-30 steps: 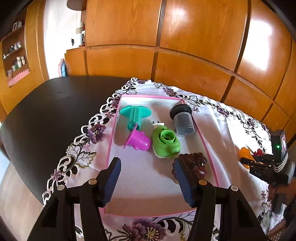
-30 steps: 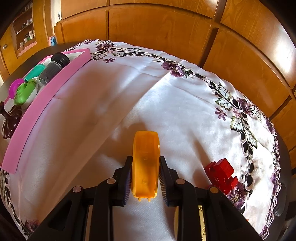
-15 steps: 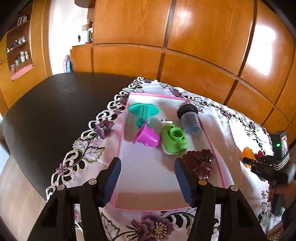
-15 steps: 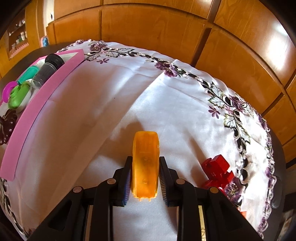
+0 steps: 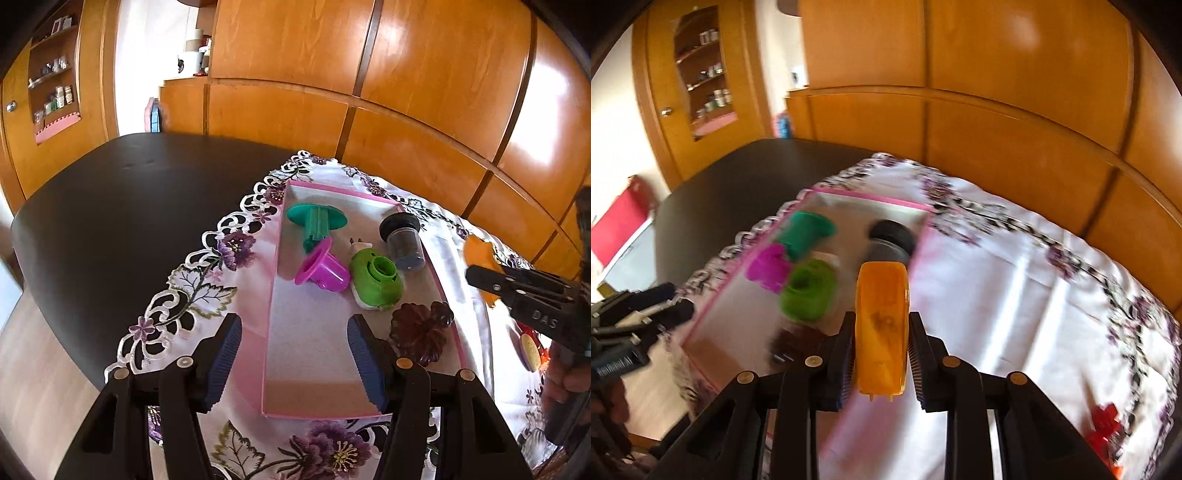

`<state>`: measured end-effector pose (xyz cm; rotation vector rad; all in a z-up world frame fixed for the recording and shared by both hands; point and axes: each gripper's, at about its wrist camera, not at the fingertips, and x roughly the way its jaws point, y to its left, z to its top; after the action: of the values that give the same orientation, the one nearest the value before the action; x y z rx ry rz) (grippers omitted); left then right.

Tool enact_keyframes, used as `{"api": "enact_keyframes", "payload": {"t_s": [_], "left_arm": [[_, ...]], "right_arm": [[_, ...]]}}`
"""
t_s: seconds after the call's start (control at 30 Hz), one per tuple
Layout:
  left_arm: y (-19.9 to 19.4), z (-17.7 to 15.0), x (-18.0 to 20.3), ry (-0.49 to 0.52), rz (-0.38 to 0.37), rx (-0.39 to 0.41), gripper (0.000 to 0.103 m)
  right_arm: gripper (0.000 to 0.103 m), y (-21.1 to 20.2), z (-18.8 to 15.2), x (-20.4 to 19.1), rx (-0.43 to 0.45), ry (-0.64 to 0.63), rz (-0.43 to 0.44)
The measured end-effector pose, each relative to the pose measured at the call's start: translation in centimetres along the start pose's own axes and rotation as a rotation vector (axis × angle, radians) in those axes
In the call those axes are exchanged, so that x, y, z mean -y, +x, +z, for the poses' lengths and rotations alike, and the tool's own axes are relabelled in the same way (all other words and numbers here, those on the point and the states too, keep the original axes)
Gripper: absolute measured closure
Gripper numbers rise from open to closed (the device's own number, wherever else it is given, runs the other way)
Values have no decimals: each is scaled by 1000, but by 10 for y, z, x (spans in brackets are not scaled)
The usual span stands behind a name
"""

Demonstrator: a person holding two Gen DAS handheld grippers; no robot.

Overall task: Organize rigid objects
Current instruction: 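Carry the orange piece into the tray and open the right tool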

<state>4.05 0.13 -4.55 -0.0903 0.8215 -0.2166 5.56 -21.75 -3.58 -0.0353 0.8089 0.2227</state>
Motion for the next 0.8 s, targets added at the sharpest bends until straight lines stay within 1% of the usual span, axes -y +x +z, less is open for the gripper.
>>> {"api": "enact_keyframes", "payload": {"t_s": [0.07, 0.13, 0.23, 0.27, 0.3, 0.33, 0.37, 0.4, 0.47, 0.8], "left_arm": [[0, 0, -2, -4, 0, 0, 43], [2, -1, -3, -7, 0, -6, 43], [5, -3, -3, -9, -1, -18, 43], [5, -3, -2, -8, -2, -20, 43], [5, -4, -1, -5, -4, -21, 43], [6, -4, -1, -2, -4, -21, 43], [6, -5, 0, 2, -4, -21, 43], [6, -5, 1, 5, -5, -21, 43], [5, -5, 2, 9, -6, -20, 43], [3, -5, 6, 20, -2, -17, 43]], "right_arm": [[77, 10, 4, -4, -21, -5, 16], [77, 27, 6, -10, -75, -9, 47], [77, 54, 6, -17, -142, -27, 8], [77, 60, 7, -15, -152, -13, 0], [76, 68, 10, -9, -165, 29, 35], [76, 71, 12, -5, -171, 55, 56], [73, 75, 12, -1, -177, 70, 64], [72, 77, 15, 1, -168, 74, 46], [65, 77, 18, 2, -162, 59, 13], [64, 75, 15, 2, -157, 90, 25]]}}
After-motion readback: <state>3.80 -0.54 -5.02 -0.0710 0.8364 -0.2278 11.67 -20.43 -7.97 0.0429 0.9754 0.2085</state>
